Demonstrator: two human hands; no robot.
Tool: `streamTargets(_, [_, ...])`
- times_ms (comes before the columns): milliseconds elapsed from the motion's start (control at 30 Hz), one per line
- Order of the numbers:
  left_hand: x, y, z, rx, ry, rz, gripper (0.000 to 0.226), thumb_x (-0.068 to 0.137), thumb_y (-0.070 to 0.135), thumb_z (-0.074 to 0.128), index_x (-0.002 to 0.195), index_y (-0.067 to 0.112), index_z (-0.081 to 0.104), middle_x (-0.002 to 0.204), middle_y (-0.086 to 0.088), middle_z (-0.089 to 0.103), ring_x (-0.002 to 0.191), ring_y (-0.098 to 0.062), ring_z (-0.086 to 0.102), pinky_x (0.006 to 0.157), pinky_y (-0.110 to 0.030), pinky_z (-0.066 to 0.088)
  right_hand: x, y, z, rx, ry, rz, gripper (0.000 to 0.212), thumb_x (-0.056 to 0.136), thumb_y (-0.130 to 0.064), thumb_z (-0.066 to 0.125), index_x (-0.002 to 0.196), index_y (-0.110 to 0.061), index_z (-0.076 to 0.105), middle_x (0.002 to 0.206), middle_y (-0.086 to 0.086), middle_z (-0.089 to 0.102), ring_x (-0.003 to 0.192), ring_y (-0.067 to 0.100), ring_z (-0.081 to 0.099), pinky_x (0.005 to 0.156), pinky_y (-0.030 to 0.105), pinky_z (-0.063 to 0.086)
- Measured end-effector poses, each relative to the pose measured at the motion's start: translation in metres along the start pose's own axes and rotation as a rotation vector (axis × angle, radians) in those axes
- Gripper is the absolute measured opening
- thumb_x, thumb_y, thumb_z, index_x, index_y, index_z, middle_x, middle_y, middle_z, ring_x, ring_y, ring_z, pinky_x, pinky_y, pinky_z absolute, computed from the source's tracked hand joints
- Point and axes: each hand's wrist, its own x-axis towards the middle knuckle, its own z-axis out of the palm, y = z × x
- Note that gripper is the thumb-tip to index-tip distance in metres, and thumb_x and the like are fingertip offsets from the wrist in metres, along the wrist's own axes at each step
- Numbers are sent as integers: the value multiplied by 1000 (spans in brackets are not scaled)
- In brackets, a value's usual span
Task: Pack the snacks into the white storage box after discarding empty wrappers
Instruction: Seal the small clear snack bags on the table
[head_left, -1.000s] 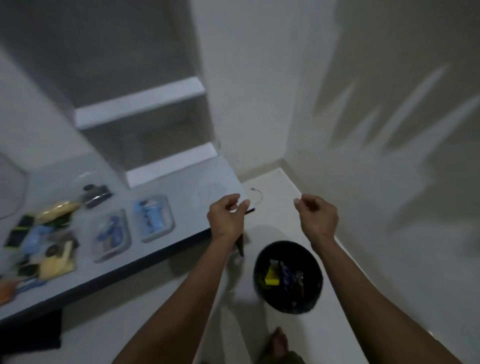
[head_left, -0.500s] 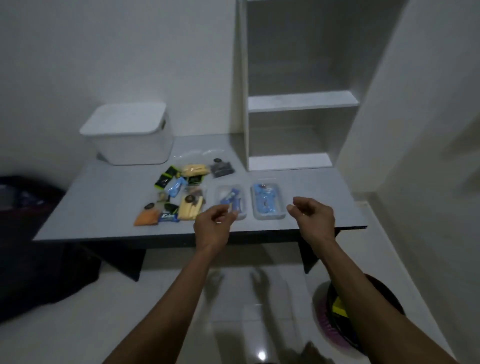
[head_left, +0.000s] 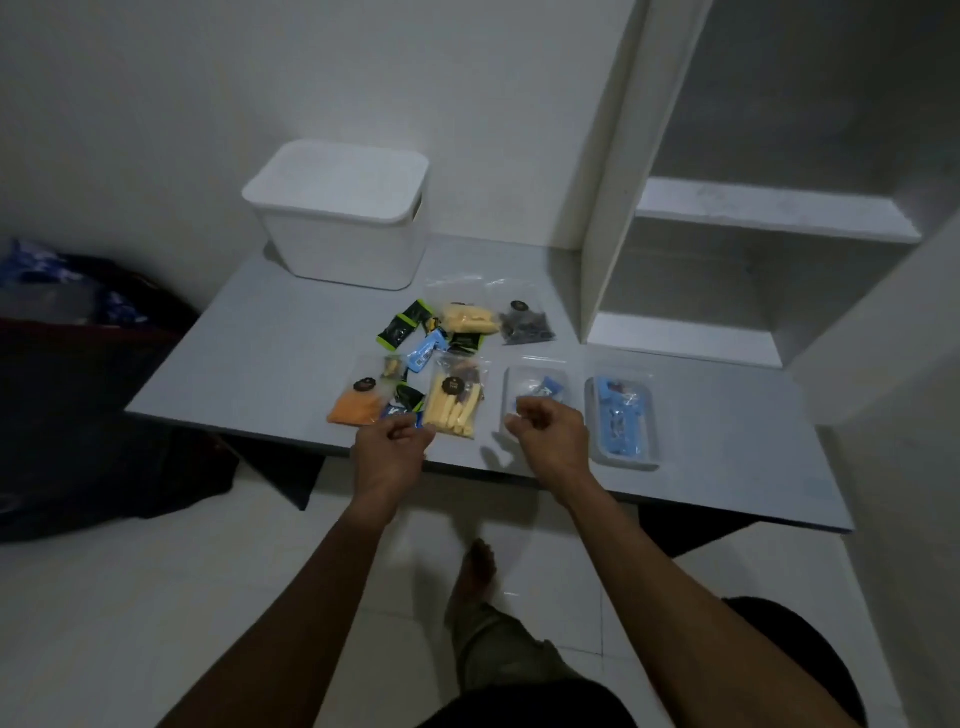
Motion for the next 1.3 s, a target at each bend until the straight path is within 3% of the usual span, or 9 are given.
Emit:
streamTargets(133, [49, 3, 20, 59, -21, 6, 40, 79, 23, 80, 113, 7, 69, 96, -7, 71, 89, -19, 68, 79, -29, 56, 53, -7, 26, -6, -10, 26, 38, 85, -18, 75, 121, -10, 66, 108, 0, 68, 97, 10, 62, 82, 17, 45])
streamTargets(300, [110, 13, 44, 215, -68, -23, 49, 81, 28, 78, 124, 10, 64, 114, -11, 69, 101, -23, 64, 93, -40, 53, 111, -7, 56, -14, -41, 115, 44, 86, -16, 71, 129, -13, 60, 127, 8, 64, 114, 19, 61, 100, 36, 51])
streamTargets(400, [143, 16, 60, 311, -105, -11, 51, 84, 29, 74, 129, 9, 59, 118, -12, 65, 106, -25, 62, 93, -42, 52, 141, -5, 73, -112, -74, 120, 49, 88, -21, 67, 135, -19, 55, 135, 8, 58, 122, 24, 55, 104, 42, 48])
streamTargets(600, [189, 13, 83, 406, -191, -70, 54, 89, 26, 67, 138, 9, 52, 129, -19, 60, 116, -34, 58, 95, -43, 47, 172, -9, 93, -285, -120, 93, 38, 93, -11, 59, 131, -5, 56, 134, 15, 58, 122, 31, 53, 99, 29, 35])
streamTargets(867, [205, 14, 91, 367, -185, -21, 26, 94, 16, 56, 117, 4, 62, 106, -17, 67, 99, -32, 64, 81, -37, 50, 184, -3, 110, -201, -28, 191, 49, 84, -6, 65, 132, -13, 57, 124, 16, 62, 112, 30, 59, 100, 36, 46])
streamTargets(967, [207, 15, 81, 350, -176, 3, 20, 92, 16, 62, 107, 4, 67, 99, -13, 69, 95, -28, 65, 76, -32, 48, 183, -6, 107, -139, 20, 183, 41, 80, -4, 72, 119, -15, 66, 108, 7, 69, 96, 19, 62, 90, 27, 50])
streamTargets(1067, [205, 19, 65, 259, -178, 29, 11, 87, 17, 71, 92, 8, 73, 82, -4, 71, 80, -18, 67, 68, -25, 46, 179, -13, 102, -90, -30, 197, 26, 77, -10, 81, 101, -14, 73, 92, 2, 73, 84, 19, 69, 82, 33, 58])
streamTargets(1200, [204, 32, 33, 148, -253, 65, 6, 88, 18, 71, 82, 20, 72, 72, 1, 72, 60, -11, 64, 67, -37, 58, 171, -36, 94, -77, -131, 122, 20, 75, -12, 83, 94, -13, 75, 87, 7, 73, 83, 25, 71, 79, 42, 60])
streamTargets(1300, [203, 47, 10, 82, -287, 107, 9, 88, 15, 70, 83, 22, 73, 76, 1, 73, 68, -15, 67, 69, -43, 59, 163, -67, 95, -188, -211, -26, 16, 78, -22, 82, 92, -19, 75, 84, -2, 73, 81, 14, 69, 73, 26, 56])
